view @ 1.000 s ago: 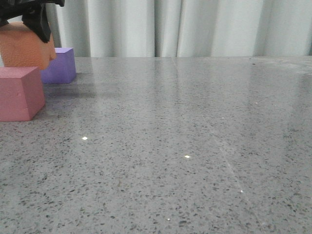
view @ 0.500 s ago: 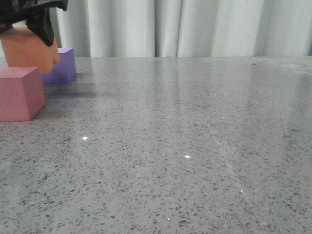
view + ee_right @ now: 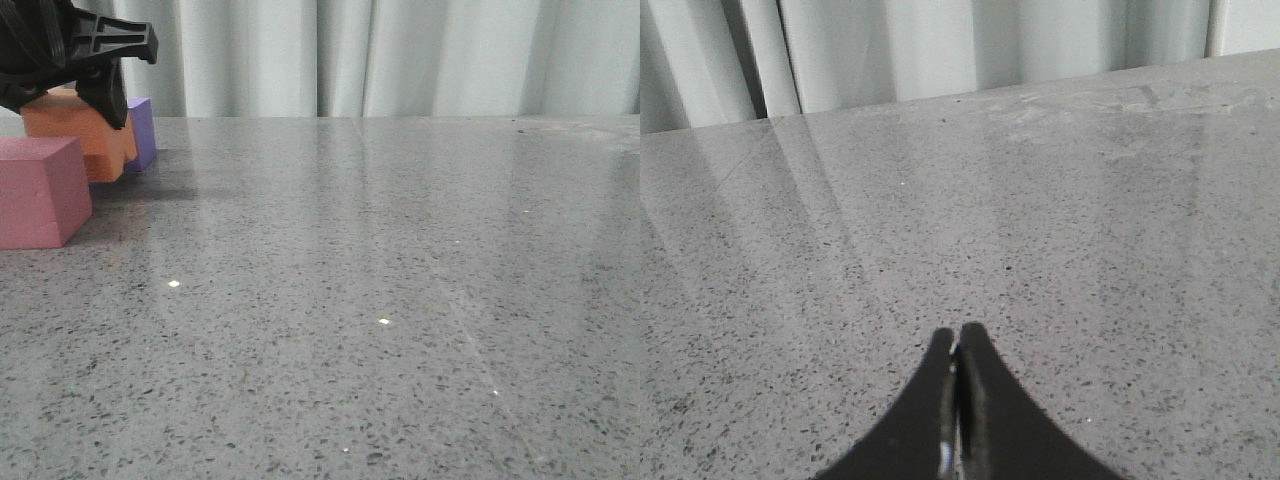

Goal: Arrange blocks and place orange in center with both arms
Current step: 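Lower the orange cube between the purple and pink cubes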

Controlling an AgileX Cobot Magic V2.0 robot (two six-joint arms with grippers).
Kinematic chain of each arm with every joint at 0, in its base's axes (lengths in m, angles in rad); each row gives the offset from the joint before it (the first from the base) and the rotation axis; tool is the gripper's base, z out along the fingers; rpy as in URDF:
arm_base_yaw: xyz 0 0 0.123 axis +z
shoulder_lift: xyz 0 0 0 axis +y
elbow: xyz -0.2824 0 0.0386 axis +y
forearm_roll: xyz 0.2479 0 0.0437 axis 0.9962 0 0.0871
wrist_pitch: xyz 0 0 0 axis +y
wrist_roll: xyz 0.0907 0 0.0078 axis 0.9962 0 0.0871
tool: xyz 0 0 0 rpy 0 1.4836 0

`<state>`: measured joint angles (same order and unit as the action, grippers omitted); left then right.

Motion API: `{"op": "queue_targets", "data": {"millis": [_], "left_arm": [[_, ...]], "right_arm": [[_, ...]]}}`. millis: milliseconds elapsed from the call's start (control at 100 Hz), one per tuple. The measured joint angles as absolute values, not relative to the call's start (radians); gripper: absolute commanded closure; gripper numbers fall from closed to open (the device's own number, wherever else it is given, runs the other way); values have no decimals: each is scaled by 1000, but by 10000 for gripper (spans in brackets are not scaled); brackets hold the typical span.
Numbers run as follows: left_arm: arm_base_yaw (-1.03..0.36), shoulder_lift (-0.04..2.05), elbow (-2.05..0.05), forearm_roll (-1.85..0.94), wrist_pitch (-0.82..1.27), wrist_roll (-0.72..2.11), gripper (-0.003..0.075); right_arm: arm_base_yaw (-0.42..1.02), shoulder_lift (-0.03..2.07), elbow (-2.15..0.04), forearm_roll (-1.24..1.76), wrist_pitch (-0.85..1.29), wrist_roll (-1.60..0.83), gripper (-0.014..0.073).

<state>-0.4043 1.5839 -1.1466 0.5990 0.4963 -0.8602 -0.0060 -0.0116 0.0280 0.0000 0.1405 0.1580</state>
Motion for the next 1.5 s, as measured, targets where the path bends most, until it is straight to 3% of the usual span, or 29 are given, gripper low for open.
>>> {"op": "queue_targets", "data": {"millis": [600,820,1020,1170,1260,1500], "left_arm": [[-404,1606,-1143,599,507,-860,456],[-404,1607,-1143,599,509,-860,356],[-404,1607,-1143,599,510,-860,339],[-404,1607,-1143,599,510,-860,186],[-404,1607,-1143,599,510,-860,132],[-404,1607,-1143,599,510,-860,126]], "right_arm": [[-6,-12,28,0,140,158,661],[-6,-12,28,0,140,158,661],[-6,-12,28,0,140,158,661],[-6,-12,28,0,140,158,661],[-6,-12,28,0,140,158,661],[-6,-12,28,0,140,158,661]]}}
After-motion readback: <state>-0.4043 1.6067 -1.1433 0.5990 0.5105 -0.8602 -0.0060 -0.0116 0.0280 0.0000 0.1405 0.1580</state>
